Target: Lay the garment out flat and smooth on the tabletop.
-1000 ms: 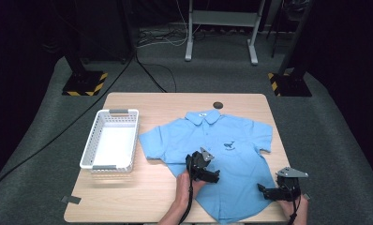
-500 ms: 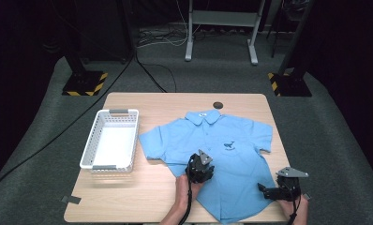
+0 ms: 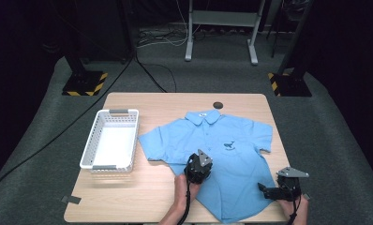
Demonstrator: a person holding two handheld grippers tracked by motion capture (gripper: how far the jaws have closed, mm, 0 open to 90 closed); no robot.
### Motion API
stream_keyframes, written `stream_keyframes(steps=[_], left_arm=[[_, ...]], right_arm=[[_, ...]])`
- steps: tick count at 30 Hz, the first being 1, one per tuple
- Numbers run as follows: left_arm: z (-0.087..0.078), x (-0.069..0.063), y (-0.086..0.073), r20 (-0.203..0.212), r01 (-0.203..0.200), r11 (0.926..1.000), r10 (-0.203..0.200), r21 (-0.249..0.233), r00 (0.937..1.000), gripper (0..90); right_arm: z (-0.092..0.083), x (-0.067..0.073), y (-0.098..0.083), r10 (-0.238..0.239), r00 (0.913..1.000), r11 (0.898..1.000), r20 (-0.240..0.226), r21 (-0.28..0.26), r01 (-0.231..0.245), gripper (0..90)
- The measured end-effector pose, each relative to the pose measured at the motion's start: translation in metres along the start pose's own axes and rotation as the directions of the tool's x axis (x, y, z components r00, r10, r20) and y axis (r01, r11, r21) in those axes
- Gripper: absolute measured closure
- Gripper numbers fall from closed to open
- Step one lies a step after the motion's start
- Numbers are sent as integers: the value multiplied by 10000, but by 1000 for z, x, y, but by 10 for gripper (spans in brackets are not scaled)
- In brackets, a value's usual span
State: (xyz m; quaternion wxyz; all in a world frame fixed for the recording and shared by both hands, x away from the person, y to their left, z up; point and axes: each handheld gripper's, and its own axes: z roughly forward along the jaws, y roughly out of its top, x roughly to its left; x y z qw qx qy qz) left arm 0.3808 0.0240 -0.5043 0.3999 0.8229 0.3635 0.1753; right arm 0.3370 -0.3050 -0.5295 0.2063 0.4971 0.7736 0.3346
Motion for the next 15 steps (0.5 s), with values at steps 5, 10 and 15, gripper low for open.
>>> stream_keyframes(steps=[5, 10, 15], left_arm=[[-8, -1, 0, 49, -61, 9997, 62, -226, 10000, 851], [-17, -2, -1, 82, -122, 9988, 126, -476, 9999, 851], [-26, -2, -2, 119, -151, 9974, 159, -698, 9998, 851]], right_arm=[[0, 0, 0, 0, 10000, 10000, 8, -2, 0, 10], [0, 0, 0, -7, 10000, 10000, 20, -16, 7, 12], [0, 0, 0, 9, 10000, 10000, 14, -19, -9, 12]])
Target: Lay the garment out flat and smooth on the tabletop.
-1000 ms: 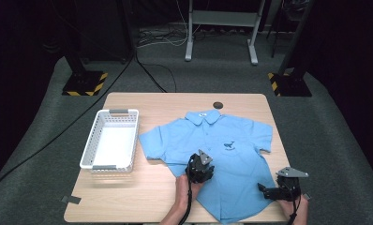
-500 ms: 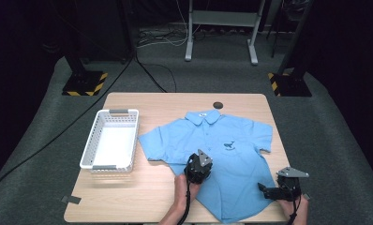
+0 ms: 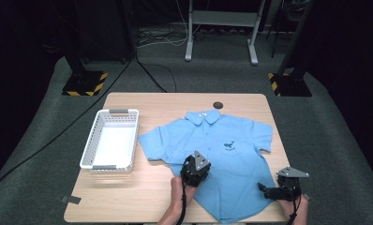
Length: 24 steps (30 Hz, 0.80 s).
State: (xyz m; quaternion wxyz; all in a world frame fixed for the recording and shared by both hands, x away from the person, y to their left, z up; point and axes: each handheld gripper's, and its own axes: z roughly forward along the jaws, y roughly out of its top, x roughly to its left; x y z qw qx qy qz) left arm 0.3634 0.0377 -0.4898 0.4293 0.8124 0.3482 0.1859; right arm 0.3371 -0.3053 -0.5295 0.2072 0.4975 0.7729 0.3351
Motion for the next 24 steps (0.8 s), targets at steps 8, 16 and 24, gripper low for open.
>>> stream_keyframes(steps=[8, 16, 24], left_arm=[[-13, 2, -8, 122, -267, 9996, 268, -79, 9996, 851], [-29, 3, -19, 201, -461, 9988, 464, -134, 9987, 851], [-44, 3, -36, 220, -506, 9987, 508, -85, 9985, 854]], right_arm=[[-1, -2, 0, 176, 9997, 9998, -164, -87, -178, 13], [-1, -2, 0, 138, 9999, 9999, -90, -74, -139, 17], [-1, -1, 0, 134, 9999, 9999, -51, -68, -134, 20]])
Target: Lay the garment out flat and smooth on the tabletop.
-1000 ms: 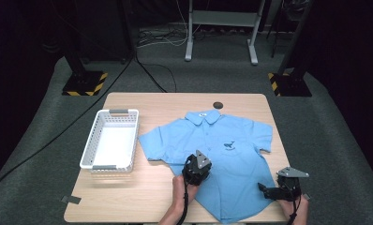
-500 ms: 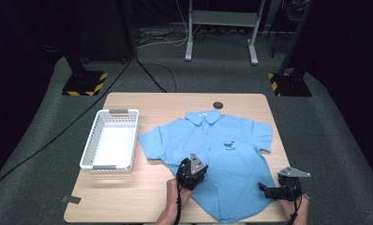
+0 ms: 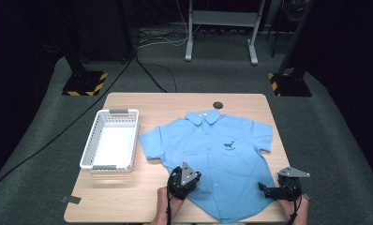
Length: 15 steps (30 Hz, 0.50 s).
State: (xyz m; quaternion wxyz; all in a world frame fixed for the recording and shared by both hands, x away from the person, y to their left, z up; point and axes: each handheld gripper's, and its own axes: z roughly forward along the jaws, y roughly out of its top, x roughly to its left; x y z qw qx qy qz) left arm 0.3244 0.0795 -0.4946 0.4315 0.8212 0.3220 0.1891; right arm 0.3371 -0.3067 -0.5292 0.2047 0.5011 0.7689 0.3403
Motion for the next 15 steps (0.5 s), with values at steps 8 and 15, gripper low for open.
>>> stream_keyframes(steps=[8, 15], left_arm=[[-12, 4, -18, -79, 55, 9999, -54, 141, 10000, 855], [-23, 2, -35, -74, 49, 9998, -47, 170, 10000, 855]], right_arm=[[0, 0, 0, -11, 10000, 10000, 26, 6, 11, 21], [0, 0, 0, 21, 10000, 10000, 24, -3, -21, 23]])
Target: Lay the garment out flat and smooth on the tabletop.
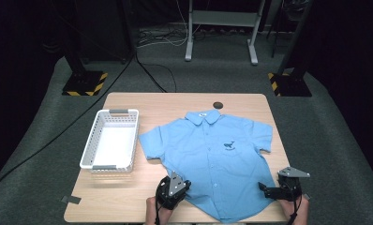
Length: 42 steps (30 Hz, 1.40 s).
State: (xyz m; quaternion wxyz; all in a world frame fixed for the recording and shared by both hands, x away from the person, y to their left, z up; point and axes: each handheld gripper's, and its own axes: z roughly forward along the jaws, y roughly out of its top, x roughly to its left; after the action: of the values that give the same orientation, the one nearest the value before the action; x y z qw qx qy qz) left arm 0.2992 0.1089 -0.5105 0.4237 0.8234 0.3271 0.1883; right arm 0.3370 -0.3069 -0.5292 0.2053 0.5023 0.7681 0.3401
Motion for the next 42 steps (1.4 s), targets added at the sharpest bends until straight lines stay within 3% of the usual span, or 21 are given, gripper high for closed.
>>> stream_keyframes(steps=[7, 18, 26, 32, 35, 37, 38, 40, 42], left_arm=[[-10, -3, -9, -13, 87, 9999, -87, -140, 10000, 855], [-12, -6, -17, -15, 235, 9996, -236, -183, 9997, 854], [-14, -6, -23, 12, 197, 9998, -197, 62, 9998, 854], [-26, 1, -37, -1, 349, 9991, -349, 227, 9994, 840], [-35, 9, -47, 498, 698, 9973, -709, 236, 9962, 701], [-44, 12, -53, 492, 841, 9963, -848, 165, 9952, 554], [-49, 14, -54, 429, 922, 9957, -925, 78, 9948, 522], [-59, 19, -50, -303, 1172, 9931, -1173, -52, 9926, 415], [-66, 26, -39, -642, 1461, 9880, -1492, -496, 9867, 352]], right_arm=[[0, 0, 0, -20, 10000, 10000, 38, 0, 20, 23], [0, -1, 0, 54, 10000, 10000, 55, -21, -54, 27], [1, 0, 0, 15, 9999, 10000, 157, -5, -15, 32], [1, 0, 0, 13, 9998, 10000, 195, 5, -13, 32], [1, 0, 0, 19, 9998, 10000, 213, 7, -19, 32], [1, 0, 0, 28, 9997, 10000, 227, 8, -29, 32], [1, 0, 0, 28, 9997, 10000, 226, 6, -28, 32], [1, 0, 0, 45, 9998, 10000, 213, 7, -45, 32], [0, 0, 0, 87, 9998, 10000, 165, -18, -86, 32]])
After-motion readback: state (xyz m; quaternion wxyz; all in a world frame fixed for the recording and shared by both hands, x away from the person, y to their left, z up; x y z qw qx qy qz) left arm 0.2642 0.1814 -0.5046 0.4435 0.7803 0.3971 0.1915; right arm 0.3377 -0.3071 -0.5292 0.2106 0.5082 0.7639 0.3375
